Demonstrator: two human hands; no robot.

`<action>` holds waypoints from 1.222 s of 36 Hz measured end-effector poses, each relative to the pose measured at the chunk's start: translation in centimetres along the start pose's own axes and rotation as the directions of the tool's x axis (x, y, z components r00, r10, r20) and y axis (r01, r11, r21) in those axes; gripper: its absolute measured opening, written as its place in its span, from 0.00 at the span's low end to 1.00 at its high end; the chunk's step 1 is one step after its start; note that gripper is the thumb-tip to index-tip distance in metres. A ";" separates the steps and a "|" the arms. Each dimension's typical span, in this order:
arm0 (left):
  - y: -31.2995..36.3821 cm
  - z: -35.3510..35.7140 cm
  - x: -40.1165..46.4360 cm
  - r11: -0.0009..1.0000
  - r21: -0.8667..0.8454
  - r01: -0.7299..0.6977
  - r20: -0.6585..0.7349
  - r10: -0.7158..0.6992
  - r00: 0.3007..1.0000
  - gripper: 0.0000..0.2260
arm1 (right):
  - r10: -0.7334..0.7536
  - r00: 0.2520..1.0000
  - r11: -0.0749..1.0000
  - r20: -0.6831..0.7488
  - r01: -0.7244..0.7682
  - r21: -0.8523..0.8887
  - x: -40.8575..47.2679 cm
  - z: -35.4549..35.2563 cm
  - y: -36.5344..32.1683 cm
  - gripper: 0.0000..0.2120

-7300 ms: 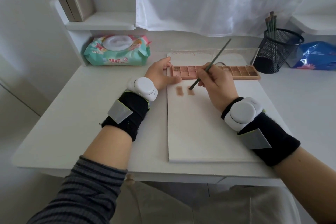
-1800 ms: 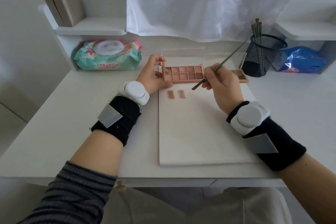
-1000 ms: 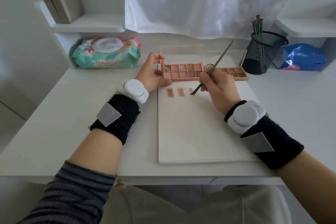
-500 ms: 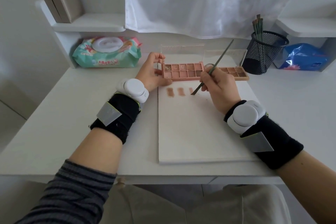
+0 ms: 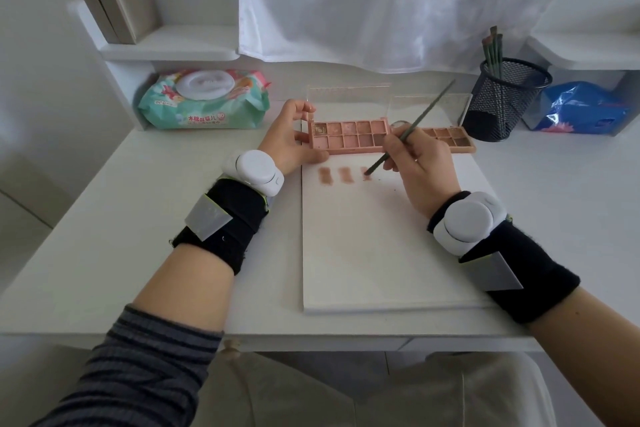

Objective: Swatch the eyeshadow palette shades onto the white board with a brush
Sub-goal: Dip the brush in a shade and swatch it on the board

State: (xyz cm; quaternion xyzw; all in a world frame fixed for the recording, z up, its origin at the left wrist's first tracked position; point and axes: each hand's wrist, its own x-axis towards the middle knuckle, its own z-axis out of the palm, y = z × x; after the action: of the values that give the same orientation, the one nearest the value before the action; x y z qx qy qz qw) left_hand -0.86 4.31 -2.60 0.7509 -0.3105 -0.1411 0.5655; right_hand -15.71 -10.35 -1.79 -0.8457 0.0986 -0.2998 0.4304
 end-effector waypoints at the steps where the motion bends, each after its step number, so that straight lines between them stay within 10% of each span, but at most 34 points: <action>1: 0.0 0.0 0.0 1.000 0.000 0.000 -0.001 0.000 1.000 0.29 | -0.002 1.000 1.000 -0.011 0.002 0.006 0.0 0.0 0.0 0.10; 44: 0.1 0.1 -0.1 1.000 0.000 0.006 -0.008 -0.006 1.000 0.29 | -0.020 0.999 0.998 0.046 0.022 -0.052 0.0 -0.1 0.0 0.10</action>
State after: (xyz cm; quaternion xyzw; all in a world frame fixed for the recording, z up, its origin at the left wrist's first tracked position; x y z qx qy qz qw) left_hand -1.01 4.30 -2.50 0.7523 -0.3062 -0.1399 0.5663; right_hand -15.78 -10.43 -1.70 -0.8642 0.0877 -0.2823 0.4071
